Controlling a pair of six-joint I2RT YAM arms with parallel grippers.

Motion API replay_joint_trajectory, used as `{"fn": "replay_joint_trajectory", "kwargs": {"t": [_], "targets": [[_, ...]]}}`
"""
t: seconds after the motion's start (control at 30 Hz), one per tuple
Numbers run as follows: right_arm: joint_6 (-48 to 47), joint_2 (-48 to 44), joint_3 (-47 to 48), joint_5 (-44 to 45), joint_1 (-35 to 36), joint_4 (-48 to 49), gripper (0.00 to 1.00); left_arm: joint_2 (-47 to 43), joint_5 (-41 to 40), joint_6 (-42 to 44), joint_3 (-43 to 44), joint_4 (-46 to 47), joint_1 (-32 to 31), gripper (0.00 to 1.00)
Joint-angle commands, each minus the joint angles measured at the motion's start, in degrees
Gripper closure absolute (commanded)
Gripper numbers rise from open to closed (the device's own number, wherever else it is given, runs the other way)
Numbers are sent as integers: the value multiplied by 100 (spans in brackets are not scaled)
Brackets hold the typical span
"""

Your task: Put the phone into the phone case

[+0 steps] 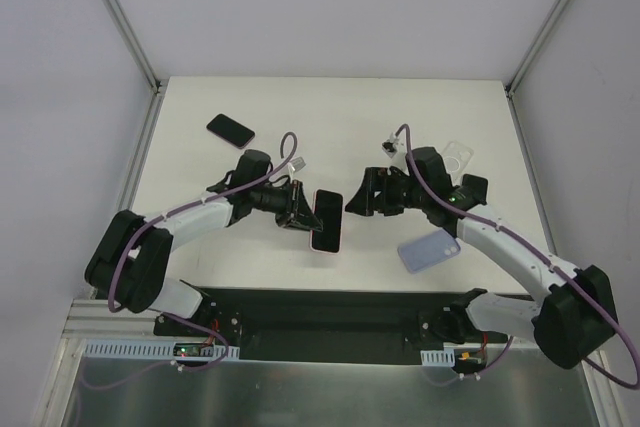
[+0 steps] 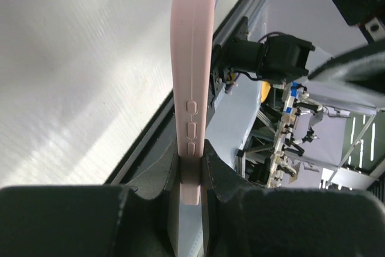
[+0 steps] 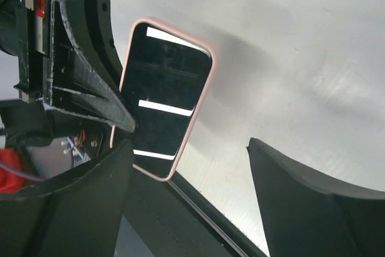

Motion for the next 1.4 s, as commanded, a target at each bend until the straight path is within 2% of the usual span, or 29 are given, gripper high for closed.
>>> {"fn": "replay_joint_trajectory", "kwargs": {"t": [0.0, 0.13, 0.33, 0.63, 0.77, 0.9, 1.0, 1.03, 1.2, 1.27, 1.33, 1.37], "targets": [[-86, -760, 44, 1228, 8, -900, 18, 538, -202, 683, 949, -496, -5, 100], [-103, -1008, 35, 1942, -1, -1490, 10, 1503, -632, 1211, 2045, -1296, 100, 100], [-60, -1482, -158, 2760, -19, -1930, 4, 2657, -598, 1317, 3128, -1613, 487, 100], [-16, -1711, -159, 3393, -63, -2414, 4, 3466, -545, 1309, 3552, -1710, 804, 98], [195, -1597, 8, 3586, -72, -2695, 4, 3510, -782, 1388, 3526, -1902, 865, 85], [625, -1413, 271, 4068, -80, -3308, 4, 3335, -1037, 1467, 3359, -2026, 944, 68], [1195, -1360, 298, 4525, -98, -3713, 4, 3072, -1274, 1476, 3253, -2175, 997, 60], [1354, -1377, 255, 4597, -98, -3776, 4, 2993, -1362, 1467, 3236, -2237, 1049, 54], [2497, -1632, -70, 4983, -168, -3891, 1, 2265, -1880, 1528, 3139, -2527, 1129, 42], [2594, -1632, -193, 5028, -186, -3891, 6, 2018, -2170, 1607, 3165, -2930, 1129, 22], [2805, -1545, -238, 4984, -230, -3996, 10, 1605, -2575, 1783, 3200, -3246, 1129, 18], [2945, -1536, -307, 5062, -238, -4118, 15, 1438, -2680, 1835, 3183, -3474, 1129, 16]]}}
